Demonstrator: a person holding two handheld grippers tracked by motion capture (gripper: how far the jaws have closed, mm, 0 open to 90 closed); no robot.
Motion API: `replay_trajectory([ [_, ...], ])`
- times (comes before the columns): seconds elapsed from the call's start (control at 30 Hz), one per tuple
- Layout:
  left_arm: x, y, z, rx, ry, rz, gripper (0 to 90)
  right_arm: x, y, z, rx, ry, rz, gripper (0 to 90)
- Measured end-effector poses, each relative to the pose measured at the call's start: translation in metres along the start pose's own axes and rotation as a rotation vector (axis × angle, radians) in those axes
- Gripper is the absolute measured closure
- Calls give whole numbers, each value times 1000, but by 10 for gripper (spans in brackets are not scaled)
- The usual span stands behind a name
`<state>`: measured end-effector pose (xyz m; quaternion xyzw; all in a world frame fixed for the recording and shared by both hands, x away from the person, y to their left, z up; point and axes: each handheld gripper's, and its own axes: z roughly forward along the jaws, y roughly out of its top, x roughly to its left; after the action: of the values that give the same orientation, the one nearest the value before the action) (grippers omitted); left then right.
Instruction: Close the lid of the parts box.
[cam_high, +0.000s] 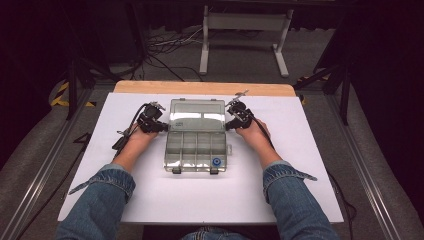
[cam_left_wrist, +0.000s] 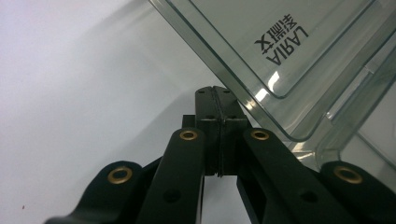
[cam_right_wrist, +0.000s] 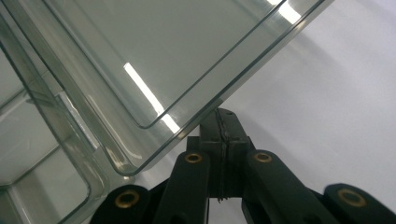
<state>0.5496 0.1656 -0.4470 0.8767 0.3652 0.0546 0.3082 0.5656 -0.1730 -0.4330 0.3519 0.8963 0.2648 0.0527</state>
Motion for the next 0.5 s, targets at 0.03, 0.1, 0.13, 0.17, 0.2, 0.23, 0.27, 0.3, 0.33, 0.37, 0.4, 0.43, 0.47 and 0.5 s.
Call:
replay_trajectory([
  [0.03,0,0,0,-2,1,0,895,0,0,0,-1,0,1,900],
  [0.1,1,0,0,-4,6,3,894,0,0,0,-2,1,2,900],
  [0.13,0,0,0,-4,0,-8,894,0,0,0,-3,0,1,900],
  [0.17,0,0,0,-6,0,-10,894,0,0,0,-4,-2,1,900],
  [0.2,1,0,0,-15,3,-16,893,0,0,0,-4,-4,0,900],
  [0.23,1,0,0,-18,3,-19,892,0,0,-1,-7,-6,0,900],
  [0.27,2,0,-1,-22,5,-24,892,0,0,-1,-10,-9,-1,900],
  [0.3,2,0,-1,-28,4,-23,892,0,0,-1,-12,-12,0,900],
  [0.33,1,0,-1,-35,3,-27,892,0,0,-2,-16,-13,2,900],
  [0.37,1,0,-1,-35,3,-27,892,-1,0,-3,-23,-15,0,900],
  [0.4,1,0,-2,-39,5,-21,892,-1,0,-4,-30,-17,3,900],
  [0.43,1,1,-4,-50,7,-23,892,-1,1,-5,-37,-18,2,900],
  [0.47,1,1,-5,-54,10,-25,892,-2,1,-6,-45,-19,4,900],
  [0.5,1,1,-5,-54,10,-25,893,-2,1,-6,-45,-19,4,900],
])
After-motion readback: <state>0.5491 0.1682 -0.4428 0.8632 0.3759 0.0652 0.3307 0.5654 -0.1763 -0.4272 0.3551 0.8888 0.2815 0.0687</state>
